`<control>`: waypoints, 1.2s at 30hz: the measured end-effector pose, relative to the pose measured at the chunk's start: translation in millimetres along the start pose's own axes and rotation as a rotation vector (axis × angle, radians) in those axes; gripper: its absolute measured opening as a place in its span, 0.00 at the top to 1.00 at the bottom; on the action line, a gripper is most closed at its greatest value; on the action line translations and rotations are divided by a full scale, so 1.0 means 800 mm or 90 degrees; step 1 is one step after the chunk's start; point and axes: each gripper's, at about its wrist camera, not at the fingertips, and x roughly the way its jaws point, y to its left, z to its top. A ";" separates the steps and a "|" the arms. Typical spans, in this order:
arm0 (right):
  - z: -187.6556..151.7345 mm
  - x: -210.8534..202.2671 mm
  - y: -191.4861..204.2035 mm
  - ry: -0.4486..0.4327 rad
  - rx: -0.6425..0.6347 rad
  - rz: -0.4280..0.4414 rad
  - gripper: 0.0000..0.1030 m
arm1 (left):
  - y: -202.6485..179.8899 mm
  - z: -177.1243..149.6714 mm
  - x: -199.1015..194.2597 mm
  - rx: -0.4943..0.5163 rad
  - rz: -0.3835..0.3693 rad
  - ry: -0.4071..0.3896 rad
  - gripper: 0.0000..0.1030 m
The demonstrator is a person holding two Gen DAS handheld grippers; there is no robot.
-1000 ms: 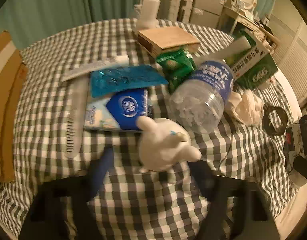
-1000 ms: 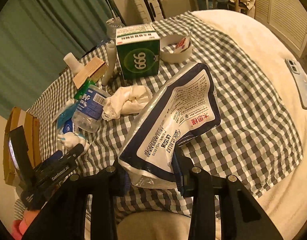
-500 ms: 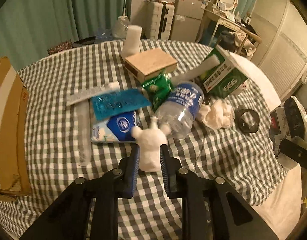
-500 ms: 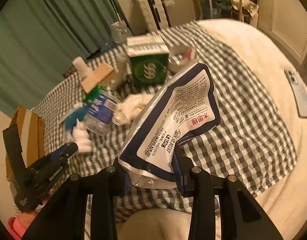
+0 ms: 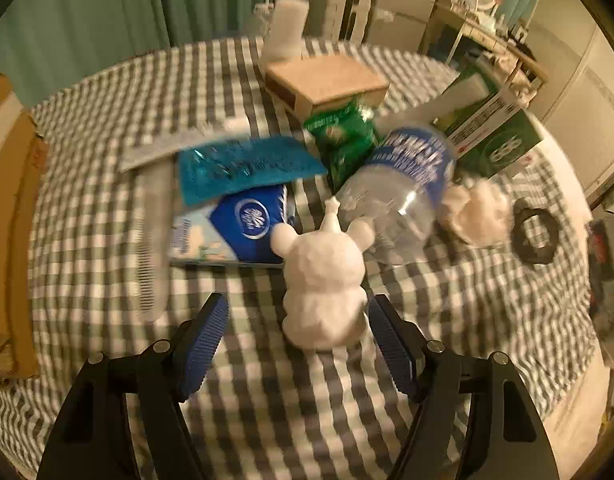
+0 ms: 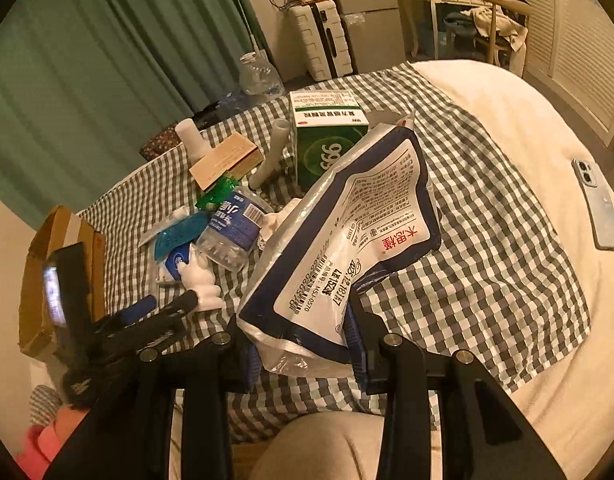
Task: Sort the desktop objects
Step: 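Grasp the white bear figurine with the left tool and lift it, then carry both items to the cardboard box, release the bear while the right tool drops the bag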
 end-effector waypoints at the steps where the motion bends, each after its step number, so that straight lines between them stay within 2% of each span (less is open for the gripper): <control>1: 0.000 0.004 -0.002 0.004 0.002 0.000 0.66 | -0.001 0.002 0.012 0.000 -0.003 0.012 0.27; 4: -0.001 0.017 -0.011 0.023 0.012 0.000 0.66 | -0.002 0.005 0.035 0.001 -0.006 0.036 0.30; 5: 0.000 0.022 -0.015 0.028 0.016 -0.001 0.66 | -0.002 0.005 0.036 0.004 -0.007 0.032 0.45; 6: 0.000 0.024 -0.016 0.030 0.018 -0.001 0.66 | -0.003 0.005 0.036 0.010 -0.008 0.029 0.50; 7: 0.000 0.025 -0.018 0.031 0.019 -0.001 0.66 | -0.004 0.006 0.033 0.022 -0.006 0.035 0.50; 9: 0.000 0.025 -0.019 0.030 0.019 -0.003 0.66 | -0.003 0.007 0.022 0.021 -0.040 0.032 0.50; 13: 0.001 0.016 -0.010 0.023 0.011 -0.006 0.66 | 0.009 0.004 -0.043 0.003 -0.072 -0.037 0.50; 16: 0.005 -0.003 0.007 0.005 -0.005 -0.006 0.66 | 0.022 0.002 -0.099 -0.006 -0.079 -0.084 0.50; 20: 0.008 -0.043 0.043 -0.031 -0.031 0.007 0.66 | 0.041 0.012 -0.166 -0.001 -0.072 -0.133 0.50; 27: -0.002 -0.106 0.128 -0.076 -0.100 0.039 0.66 | 0.093 0.016 -0.271 0.022 -0.027 -0.212 0.50; 33: -0.003 -0.162 0.196 -0.117 -0.151 0.076 0.66 | 0.134 0.023 -0.337 0.035 0.026 -0.232 0.50; 36: -0.002 -0.179 0.233 -0.129 -0.179 0.105 0.66 | 0.166 0.018 -0.361 0.015 0.017 -0.233 0.50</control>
